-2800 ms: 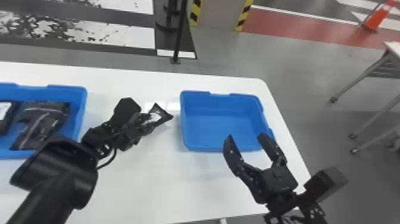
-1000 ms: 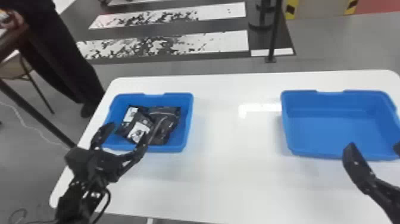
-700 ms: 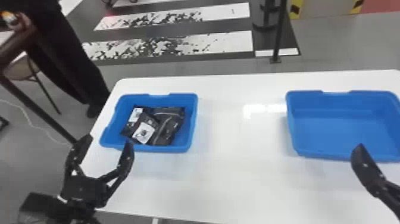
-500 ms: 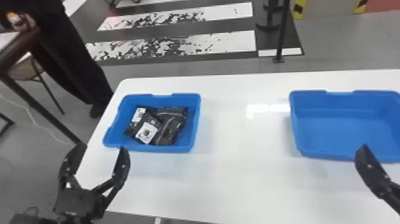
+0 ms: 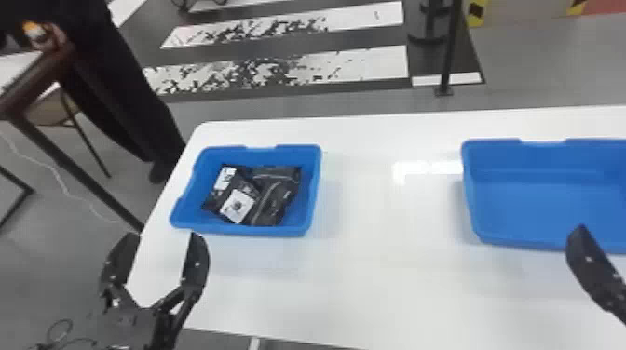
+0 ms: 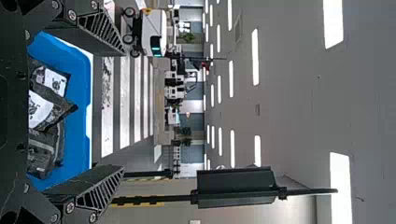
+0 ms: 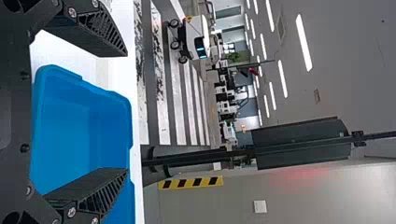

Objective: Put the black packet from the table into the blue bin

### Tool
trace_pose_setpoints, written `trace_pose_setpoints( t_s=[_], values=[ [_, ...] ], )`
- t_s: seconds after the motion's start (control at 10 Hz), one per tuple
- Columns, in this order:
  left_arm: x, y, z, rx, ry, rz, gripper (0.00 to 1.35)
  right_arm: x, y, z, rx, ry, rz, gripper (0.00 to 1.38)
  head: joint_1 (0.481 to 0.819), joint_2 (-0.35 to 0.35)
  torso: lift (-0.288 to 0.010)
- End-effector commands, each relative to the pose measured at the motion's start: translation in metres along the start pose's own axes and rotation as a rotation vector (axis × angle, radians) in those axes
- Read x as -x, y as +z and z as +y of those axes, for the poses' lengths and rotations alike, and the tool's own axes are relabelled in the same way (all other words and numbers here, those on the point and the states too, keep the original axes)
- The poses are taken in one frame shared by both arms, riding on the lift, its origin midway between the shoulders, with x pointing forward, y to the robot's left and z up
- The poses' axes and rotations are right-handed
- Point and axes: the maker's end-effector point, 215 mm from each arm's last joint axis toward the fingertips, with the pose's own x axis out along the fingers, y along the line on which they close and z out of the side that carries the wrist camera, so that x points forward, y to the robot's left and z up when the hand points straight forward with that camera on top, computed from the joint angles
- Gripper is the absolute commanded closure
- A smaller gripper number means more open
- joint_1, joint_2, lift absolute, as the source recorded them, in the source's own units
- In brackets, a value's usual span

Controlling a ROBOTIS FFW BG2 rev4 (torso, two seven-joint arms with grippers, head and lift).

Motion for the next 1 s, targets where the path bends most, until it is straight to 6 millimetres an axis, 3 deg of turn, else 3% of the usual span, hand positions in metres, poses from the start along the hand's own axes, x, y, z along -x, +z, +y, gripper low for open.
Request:
trace_pose_setpoints(
  t_s=[0.0, 0.9],
  values=[
    [-0.0001, 0.0006, -0.0030, 0.015, 0.003, -0.006, 0.17, -0.0001, 0.0008, 0.0003, 0.000, 0.001, -0.002, 0.14, 0.695, 0.220, -0.110],
    [0.0002, -0.0026, -0.0051, 0.052, 0.022, -0.002, 0.12, -0.0002, 0.0023, 0.0008, -0.003, 0.002, -0.005, 0.14, 0.695, 0.212, -0.110]
  ],
)
